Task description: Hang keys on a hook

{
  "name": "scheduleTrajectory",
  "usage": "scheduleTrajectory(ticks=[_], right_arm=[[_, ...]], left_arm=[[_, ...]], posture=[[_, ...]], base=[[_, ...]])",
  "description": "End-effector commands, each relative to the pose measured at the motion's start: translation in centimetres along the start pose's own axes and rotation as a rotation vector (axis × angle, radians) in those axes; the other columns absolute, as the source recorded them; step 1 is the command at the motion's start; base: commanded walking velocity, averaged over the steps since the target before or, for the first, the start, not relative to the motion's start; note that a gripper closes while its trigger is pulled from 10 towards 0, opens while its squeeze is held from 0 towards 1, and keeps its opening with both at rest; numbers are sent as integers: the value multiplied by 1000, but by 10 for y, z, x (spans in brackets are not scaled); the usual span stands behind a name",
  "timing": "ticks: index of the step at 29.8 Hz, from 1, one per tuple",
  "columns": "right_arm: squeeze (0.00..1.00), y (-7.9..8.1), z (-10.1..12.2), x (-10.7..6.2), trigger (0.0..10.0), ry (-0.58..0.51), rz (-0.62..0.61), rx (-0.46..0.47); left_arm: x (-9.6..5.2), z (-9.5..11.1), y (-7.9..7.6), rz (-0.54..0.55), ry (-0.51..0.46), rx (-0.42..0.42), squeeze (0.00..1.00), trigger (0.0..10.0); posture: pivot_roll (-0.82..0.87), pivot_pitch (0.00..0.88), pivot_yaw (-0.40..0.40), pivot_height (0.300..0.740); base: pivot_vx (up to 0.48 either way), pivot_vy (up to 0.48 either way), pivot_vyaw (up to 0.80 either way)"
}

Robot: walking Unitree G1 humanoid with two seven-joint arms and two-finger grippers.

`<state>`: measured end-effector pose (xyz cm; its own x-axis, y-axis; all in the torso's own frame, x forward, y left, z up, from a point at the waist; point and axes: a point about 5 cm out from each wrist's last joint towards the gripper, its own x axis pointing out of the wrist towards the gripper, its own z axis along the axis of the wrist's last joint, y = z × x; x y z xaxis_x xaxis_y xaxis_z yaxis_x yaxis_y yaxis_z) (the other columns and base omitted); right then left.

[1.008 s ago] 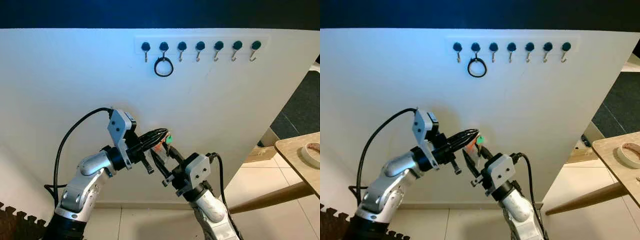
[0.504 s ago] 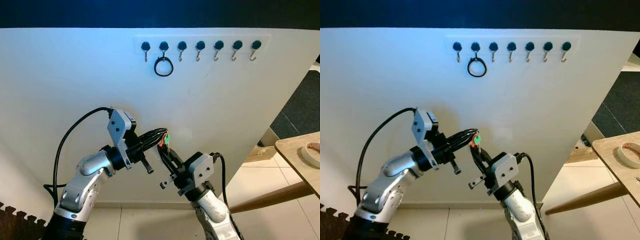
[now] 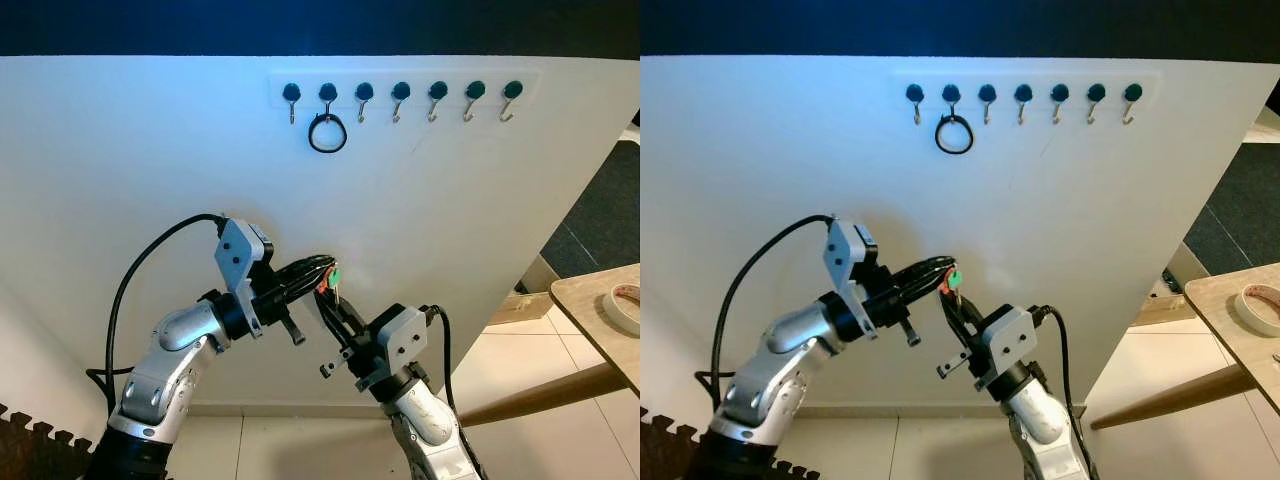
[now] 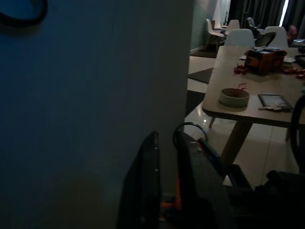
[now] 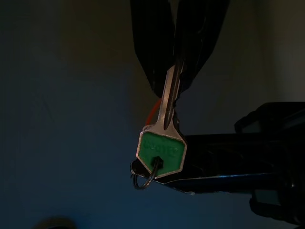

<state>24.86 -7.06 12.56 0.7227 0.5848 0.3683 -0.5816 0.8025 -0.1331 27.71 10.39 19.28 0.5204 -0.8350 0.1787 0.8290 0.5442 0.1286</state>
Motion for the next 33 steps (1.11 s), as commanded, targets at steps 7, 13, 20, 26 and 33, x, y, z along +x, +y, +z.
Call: scheduleTrajectory(ticks=[7, 13, 20, 26, 33], right_arm=[[0, 3, 2, 0, 0, -12, 13, 8], [0, 2, -1, -5, 0, 8, 0, 8], [0, -3, -4, -14, 0, 31, -26, 3], [0, -9, -7, -25, 0, 64, -46, -8], [0, -27, -29, -40, 0, 240, -167, 16]], left_arm=[[-4, -8, 9, 60, 74, 70, 0, 10000], [-16, -17, 27, 153, 166, 166, 0, 10000], [-32, -16, 42, 207, 196, 191, 0, 10000], [-41, -16, 41, 160, 182, 148, 0, 10000], [-59, -35, 37, 97, 334, 143, 0, 10000]], posture=[[44, 67, 14, 740], [45, 72, 12, 740], [43, 75, 16, 740], [42, 77, 17, 740], [39, 80, 17, 740]], base=[[0, 0, 0], [0, 0, 0], [0, 0, 0], [0, 0, 0], [0, 0, 0]])
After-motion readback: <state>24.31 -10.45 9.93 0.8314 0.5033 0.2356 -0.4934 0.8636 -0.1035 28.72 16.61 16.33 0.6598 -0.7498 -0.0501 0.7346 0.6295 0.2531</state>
